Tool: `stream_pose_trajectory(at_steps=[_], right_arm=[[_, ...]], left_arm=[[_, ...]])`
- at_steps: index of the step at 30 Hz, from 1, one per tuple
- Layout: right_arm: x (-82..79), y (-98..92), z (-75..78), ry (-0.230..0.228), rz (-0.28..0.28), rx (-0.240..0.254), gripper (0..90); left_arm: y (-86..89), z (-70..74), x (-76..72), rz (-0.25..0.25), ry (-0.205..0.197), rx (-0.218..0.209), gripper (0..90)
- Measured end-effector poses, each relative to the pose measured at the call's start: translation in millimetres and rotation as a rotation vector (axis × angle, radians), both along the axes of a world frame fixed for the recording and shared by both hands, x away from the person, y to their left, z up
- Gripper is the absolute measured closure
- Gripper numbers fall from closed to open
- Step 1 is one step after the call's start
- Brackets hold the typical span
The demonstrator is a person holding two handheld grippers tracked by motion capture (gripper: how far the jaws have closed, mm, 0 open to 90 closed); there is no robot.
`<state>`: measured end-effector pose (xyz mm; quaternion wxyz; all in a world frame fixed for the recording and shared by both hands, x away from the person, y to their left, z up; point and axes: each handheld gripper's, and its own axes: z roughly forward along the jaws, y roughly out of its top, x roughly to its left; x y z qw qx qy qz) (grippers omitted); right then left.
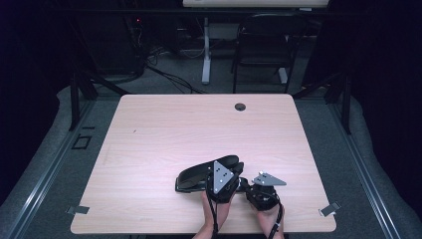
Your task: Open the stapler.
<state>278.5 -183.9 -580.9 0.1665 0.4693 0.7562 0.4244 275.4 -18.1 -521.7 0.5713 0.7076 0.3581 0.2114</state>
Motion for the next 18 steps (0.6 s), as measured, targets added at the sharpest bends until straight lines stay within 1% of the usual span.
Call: stream_pose_trajectory(at_steps=[5, 8, 9, 12, 14, 15, 16, 18], right_arm=[[-0.9, -0.1, -0.6, 0.000, -0.004, 0.011, 90.0], [-0.6, -0.2, -0.3, 0.001, -0.001, 0.005, 90.0], [-0.4, -0.8, -0.5, 0.002, 0.002, 0.008, 90.0], [-0.6, -1.1, -0.7, 0.005, -0.005, 0.014, 90.0], [-0.2, -0.8, -0.2, 0.009, -0.003, 0.011, 90.0], [-0.2, -0.1, -0.1, 0.004, -0.002, 0.009, 90.0], [-0.3, 0.2, 0.4, 0.003, 0.001, -0.004, 90.0], [-0.1, 0.5, 1.0, 0.005, 0.006, -0.011, 90.0]], left_arm=[[0.9, -7.4, 1.4, 0.038, 0.022, -0.013, 90.0], [8.2, -8.3, 2.3, 0.053, 0.029, -0.017, 90.0], [10.9, -8.7, 2.4, 0.056, 0.034, -0.013, 90.0], [20.7, -10.9, 2.7, 0.077, 0.044, -0.025, 90.0], [26.7, -10.2, 2.6, 0.084, 0.039, -0.025, 90.0], [29.7, -9.0, 2.7, 0.087, 0.027, -0.031, 90.0], [32.7, -6.9, 2.2, 0.093, 0.015, -0.032, 90.0], [38.6, -2.1, 1.9, 0.098, 0.004, -0.041, 90.0]])
